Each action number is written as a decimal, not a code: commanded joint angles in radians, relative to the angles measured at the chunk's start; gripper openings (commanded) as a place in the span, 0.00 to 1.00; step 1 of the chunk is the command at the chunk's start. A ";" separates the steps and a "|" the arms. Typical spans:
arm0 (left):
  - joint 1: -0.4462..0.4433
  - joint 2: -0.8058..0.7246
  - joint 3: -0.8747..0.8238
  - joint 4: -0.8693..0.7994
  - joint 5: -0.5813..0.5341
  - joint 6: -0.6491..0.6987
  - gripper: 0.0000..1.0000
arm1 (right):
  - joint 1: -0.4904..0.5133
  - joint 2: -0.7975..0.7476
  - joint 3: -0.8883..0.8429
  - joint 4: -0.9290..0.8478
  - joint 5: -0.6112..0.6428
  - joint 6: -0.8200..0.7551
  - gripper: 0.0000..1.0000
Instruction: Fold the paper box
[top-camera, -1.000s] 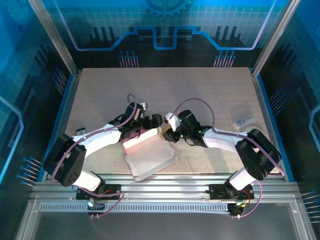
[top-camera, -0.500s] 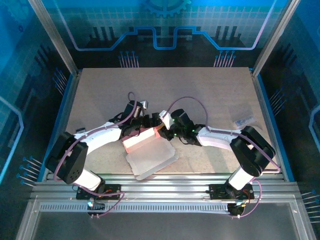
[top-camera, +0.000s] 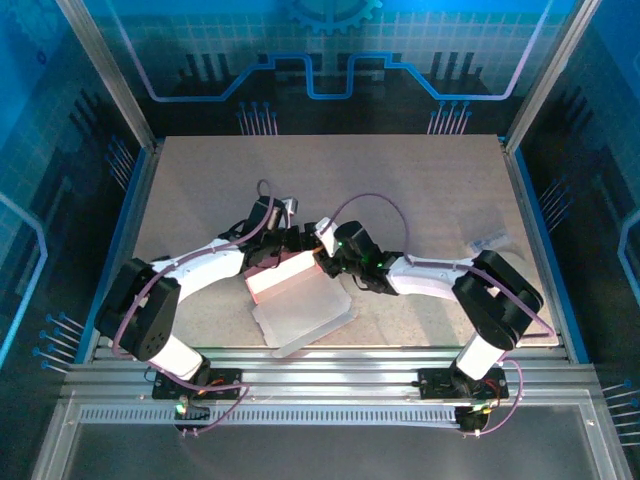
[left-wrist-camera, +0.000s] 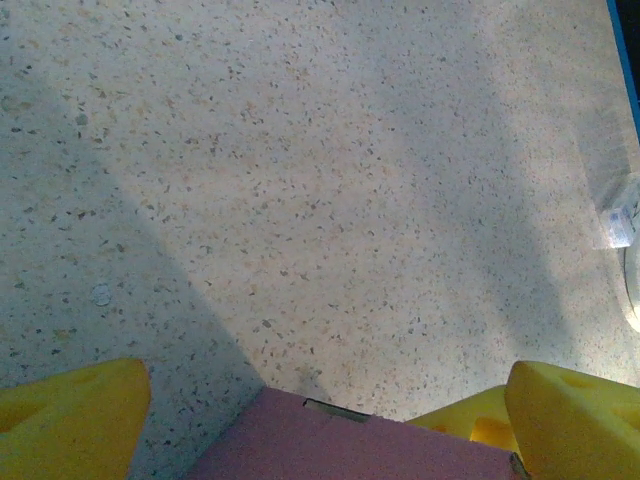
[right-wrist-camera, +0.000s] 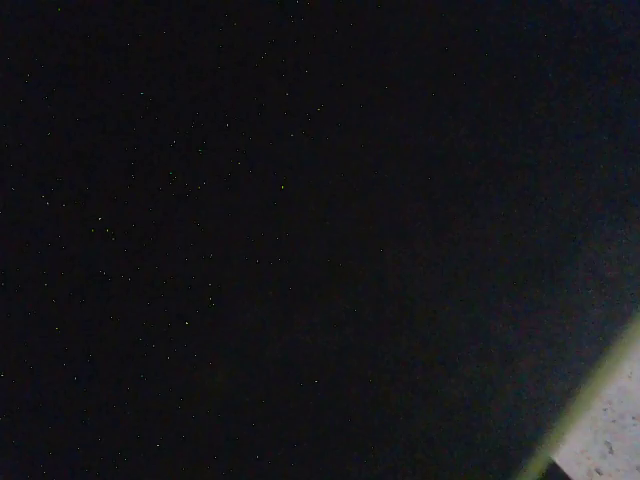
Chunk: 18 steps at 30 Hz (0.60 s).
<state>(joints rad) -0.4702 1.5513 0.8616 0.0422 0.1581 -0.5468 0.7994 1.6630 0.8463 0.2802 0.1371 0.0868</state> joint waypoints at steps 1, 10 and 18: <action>-0.028 0.046 -0.001 -0.112 0.093 0.054 0.92 | 0.039 0.044 0.066 0.044 0.106 -0.008 0.13; -0.027 0.024 0.008 -0.152 0.070 0.041 0.92 | 0.086 0.052 0.074 0.048 0.326 -0.001 0.05; -0.027 0.031 0.033 -0.188 0.066 0.033 0.92 | 0.124 0.067 0.086 0.041 0.527 0.015 0.02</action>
<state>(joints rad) -0.4572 1.5574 0.8886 -0.0010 0.1551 -0.5514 0.9035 1.7020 0.8791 0.2821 0.4889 0.1852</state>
